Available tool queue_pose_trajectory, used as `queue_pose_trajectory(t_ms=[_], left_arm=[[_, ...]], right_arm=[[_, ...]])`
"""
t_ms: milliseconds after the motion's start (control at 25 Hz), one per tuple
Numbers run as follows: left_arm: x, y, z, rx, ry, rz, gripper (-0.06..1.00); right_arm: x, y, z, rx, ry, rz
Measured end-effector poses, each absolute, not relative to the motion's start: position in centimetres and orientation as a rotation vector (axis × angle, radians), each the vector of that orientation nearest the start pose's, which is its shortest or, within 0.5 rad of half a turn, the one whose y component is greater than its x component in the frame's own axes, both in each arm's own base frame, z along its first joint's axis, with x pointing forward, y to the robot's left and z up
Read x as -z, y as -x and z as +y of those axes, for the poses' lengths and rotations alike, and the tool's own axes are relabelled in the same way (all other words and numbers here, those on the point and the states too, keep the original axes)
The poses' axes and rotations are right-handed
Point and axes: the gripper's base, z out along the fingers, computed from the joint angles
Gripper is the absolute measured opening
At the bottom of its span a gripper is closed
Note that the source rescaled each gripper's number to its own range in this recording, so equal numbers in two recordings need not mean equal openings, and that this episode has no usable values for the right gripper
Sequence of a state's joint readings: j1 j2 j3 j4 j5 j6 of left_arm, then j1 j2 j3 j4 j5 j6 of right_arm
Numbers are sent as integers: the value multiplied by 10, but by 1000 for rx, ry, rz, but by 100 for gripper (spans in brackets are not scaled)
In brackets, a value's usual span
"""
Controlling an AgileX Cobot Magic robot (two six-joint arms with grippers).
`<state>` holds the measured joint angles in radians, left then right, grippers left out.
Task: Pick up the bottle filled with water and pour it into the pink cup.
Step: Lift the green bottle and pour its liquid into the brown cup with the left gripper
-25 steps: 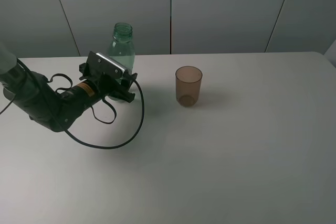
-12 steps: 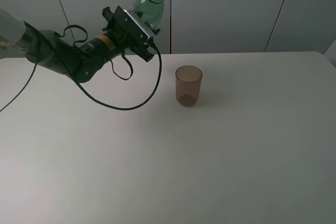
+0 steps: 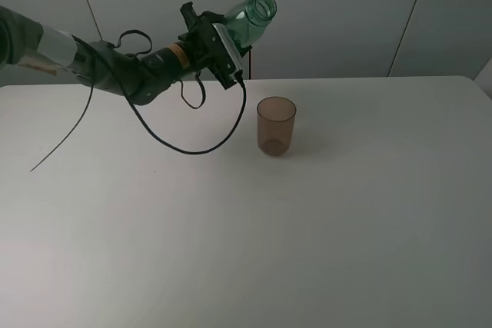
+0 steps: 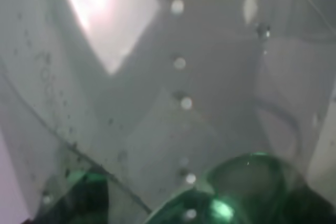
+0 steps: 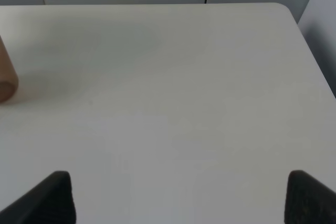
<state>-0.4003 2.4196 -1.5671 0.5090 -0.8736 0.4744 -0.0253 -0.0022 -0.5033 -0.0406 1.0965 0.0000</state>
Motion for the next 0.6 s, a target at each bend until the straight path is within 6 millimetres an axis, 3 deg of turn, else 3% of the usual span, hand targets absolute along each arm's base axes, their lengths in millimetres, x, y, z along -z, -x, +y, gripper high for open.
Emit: queue_pose_trajectory(t_ms=[160, 600], left_arm=[[-116, -465, -227, -107, -1225, 1000, 2], [-116, -468, -220, -271, -1355, 848, 2]], right_arm=[[-275, 7, -3, 64, -29, 2074], [-275, 7, -3, 64, -29, 2074]])
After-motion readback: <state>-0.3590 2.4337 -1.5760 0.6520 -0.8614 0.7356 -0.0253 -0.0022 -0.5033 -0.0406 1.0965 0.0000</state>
